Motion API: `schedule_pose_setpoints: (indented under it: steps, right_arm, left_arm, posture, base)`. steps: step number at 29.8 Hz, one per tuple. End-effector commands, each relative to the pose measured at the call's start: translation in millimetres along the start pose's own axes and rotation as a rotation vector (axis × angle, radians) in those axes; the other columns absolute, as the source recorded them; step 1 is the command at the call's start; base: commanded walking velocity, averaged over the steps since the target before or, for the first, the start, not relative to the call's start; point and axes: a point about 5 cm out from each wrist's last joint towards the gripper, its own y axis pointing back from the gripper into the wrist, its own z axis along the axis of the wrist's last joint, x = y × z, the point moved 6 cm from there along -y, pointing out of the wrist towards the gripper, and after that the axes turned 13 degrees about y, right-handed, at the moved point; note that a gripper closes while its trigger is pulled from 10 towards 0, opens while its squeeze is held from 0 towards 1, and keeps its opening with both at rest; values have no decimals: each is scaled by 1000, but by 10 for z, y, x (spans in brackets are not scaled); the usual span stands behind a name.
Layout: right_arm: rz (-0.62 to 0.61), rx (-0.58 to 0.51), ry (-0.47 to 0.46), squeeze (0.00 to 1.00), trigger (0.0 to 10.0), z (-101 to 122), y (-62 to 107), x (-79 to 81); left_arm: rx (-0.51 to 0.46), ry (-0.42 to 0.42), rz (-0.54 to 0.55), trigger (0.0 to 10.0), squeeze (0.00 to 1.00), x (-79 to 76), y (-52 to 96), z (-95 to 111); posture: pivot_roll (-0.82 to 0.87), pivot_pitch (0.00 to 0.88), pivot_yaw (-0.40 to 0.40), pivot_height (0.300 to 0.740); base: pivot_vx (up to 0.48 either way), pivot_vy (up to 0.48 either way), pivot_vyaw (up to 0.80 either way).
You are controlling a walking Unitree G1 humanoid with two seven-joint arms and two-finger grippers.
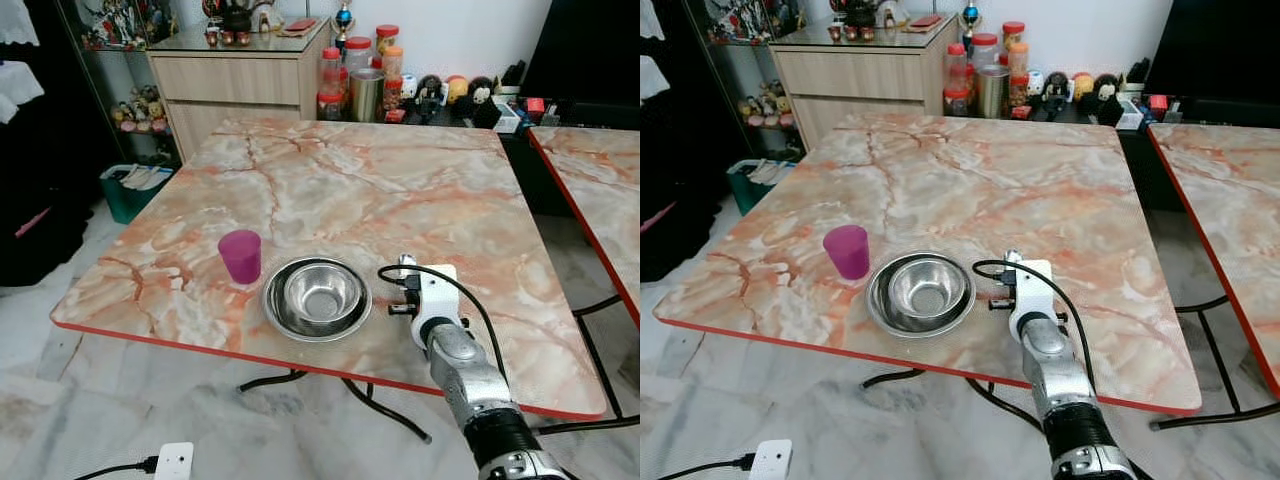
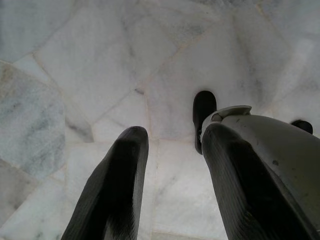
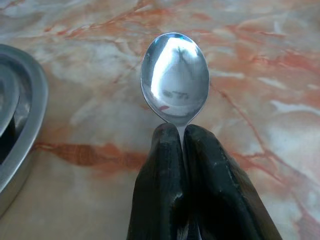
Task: Setting the table
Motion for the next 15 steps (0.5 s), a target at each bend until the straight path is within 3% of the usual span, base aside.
schedule_pose_setpoints:
  steps: [1, 15]
  right_arm:
    - [7, -2, -9, 0, 10000, 48, 1, 14]
    - [21, 35, -18, 0, 10000, -54, -33, 22]
  left_arm:
    - [-4, -17, 10, 10000, 0, 43, -5, 63]
    - [-6, -28, 31, 10000, 0, 318, 25, 108]
  posture:
    - [67, 0, 15, 740]
    - [72, 0, 9, 740]
  base:
    - [0, 0, 0]
    - [0, 0, 0]
